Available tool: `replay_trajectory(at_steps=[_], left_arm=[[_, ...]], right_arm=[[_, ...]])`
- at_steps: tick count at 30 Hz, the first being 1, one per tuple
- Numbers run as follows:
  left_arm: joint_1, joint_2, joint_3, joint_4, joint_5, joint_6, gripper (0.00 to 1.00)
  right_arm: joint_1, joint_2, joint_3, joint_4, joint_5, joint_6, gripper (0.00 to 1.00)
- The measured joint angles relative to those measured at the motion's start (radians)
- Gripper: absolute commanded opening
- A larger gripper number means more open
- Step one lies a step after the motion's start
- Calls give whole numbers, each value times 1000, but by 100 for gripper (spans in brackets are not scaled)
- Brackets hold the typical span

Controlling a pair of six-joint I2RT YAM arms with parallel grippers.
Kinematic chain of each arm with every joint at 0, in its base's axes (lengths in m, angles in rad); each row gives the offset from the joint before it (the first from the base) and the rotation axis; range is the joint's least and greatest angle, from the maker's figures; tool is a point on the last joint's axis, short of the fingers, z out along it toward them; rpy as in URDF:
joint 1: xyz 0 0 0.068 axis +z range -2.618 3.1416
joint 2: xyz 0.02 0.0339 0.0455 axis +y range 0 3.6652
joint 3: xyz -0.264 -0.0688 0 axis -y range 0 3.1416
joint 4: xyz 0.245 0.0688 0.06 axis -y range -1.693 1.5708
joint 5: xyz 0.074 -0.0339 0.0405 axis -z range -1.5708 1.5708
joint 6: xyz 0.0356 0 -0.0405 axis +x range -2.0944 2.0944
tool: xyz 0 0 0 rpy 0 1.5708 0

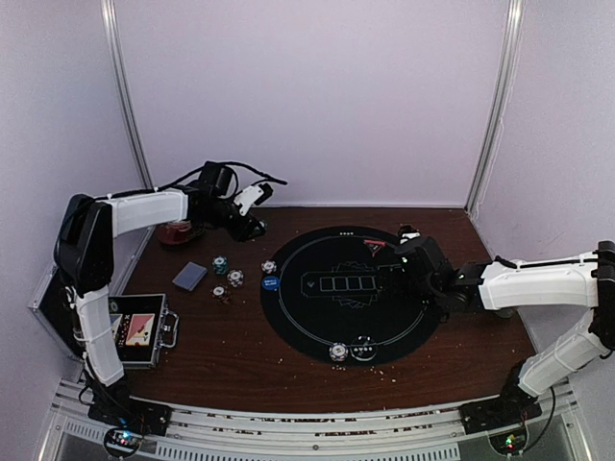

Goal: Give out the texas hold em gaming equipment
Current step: Pick up the pile of poker chips from the pile of poker chips, then place the poker chips pile at the small blind area.

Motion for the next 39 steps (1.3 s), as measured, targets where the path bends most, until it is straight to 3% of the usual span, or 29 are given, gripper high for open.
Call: replay_trajectory(at_steps=[12,23,39], left_arm=[[-80,276,290,-70,0,-41,16],[-111,373,300,-84,-16,-58,17],[-111,381,298,-92,-51,-64,21]], right_arm=[[0,0,0,0,6,0,100],[0,-8,0,0,6,0,100],[3,-8,0,0,6,-1,100]])
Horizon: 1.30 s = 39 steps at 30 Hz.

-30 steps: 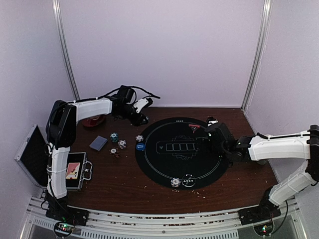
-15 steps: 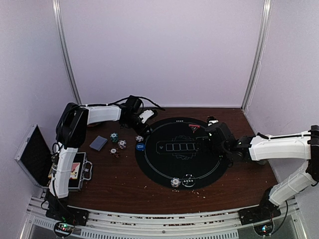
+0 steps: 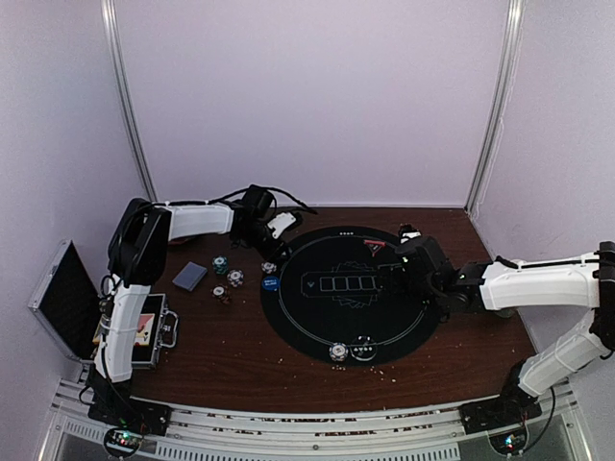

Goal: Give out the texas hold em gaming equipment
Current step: Place the poker chips pile at the small blind area.

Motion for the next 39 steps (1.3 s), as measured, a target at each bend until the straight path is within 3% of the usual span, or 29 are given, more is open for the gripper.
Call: replay_trajectory(at_steps=[11,13,19,22,32,34,39], left_arm=[[0,19,-9,5,-35,-2,24],[0,19,-9,8,-39,-3,31],[0,19,-11,13,-46,-4,66],[0,19,-11,19,-50,-10,75],[0,-12,2,3,-68,-17,93],[0,-49,7,-5,-77,-17,98],[3,-225,-13,-5,-108,-15,98]], right_arm=[[3,0,0,0,0,0,100],[3,0,0,0,0,-1,100],[3,0,0,0,0,-2,100],[3,0,0,0,0,-2,100],[3,0,0,0,0,-2,100],[3,0,0,0,0,-2,100],[5,0,0,0,0,-2,100]])
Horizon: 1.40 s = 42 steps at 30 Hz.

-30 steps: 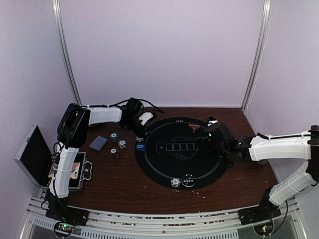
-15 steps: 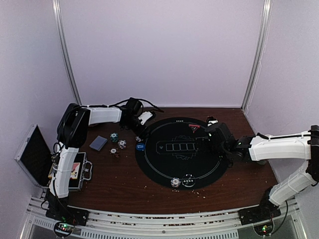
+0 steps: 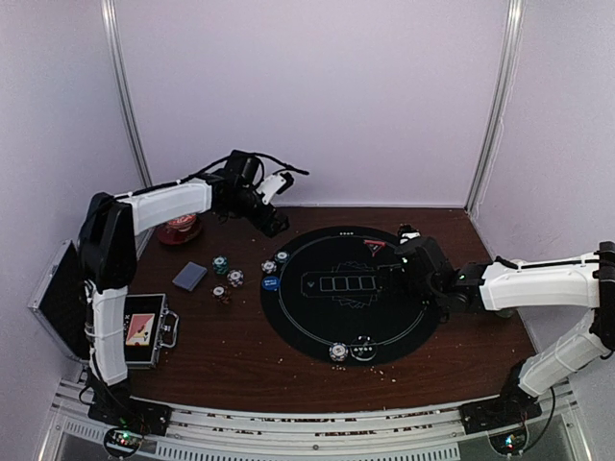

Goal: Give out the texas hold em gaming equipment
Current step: Place the poker chips pile at the small blind area, then pick up the pile of poker chips from the pile of poker chips.

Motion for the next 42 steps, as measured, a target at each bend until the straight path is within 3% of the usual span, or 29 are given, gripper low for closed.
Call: replay_trajectory(at_steps=[7,18,30,42], left_arm=[[61,-271,-197,37,-35,16,98],[262,-358,-599,56,72,31,98],[271,-312,-618,115,122,43,98],[271,-246,-617,140,103,42,91]], right_arm=[[3,-2,0,0,0,0,100],[13,-3,0,0,0,0,100],[15,-3,0,0,0,0,100],[20,-3,0,0,0,0,100]])
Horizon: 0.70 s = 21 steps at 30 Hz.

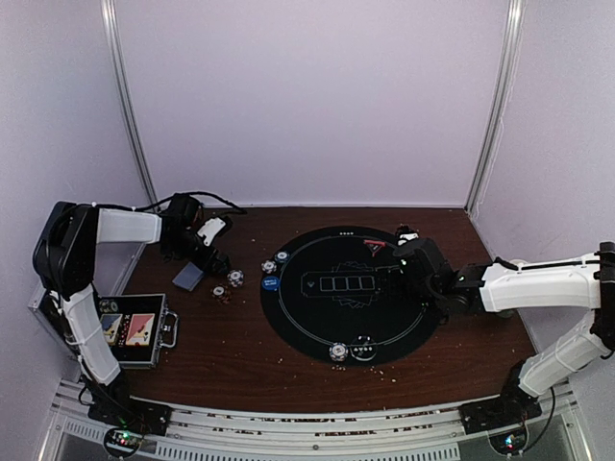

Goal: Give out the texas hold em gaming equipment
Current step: Pick up the pile of poker chips from the pile of poker chips.

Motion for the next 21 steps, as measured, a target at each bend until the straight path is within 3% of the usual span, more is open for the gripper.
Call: replay_trajectory(at_steps=[21], left_arm=[[45,101,84,8,42,-18,71]], right_arm=[[6,0,0,0,1,0,100]])
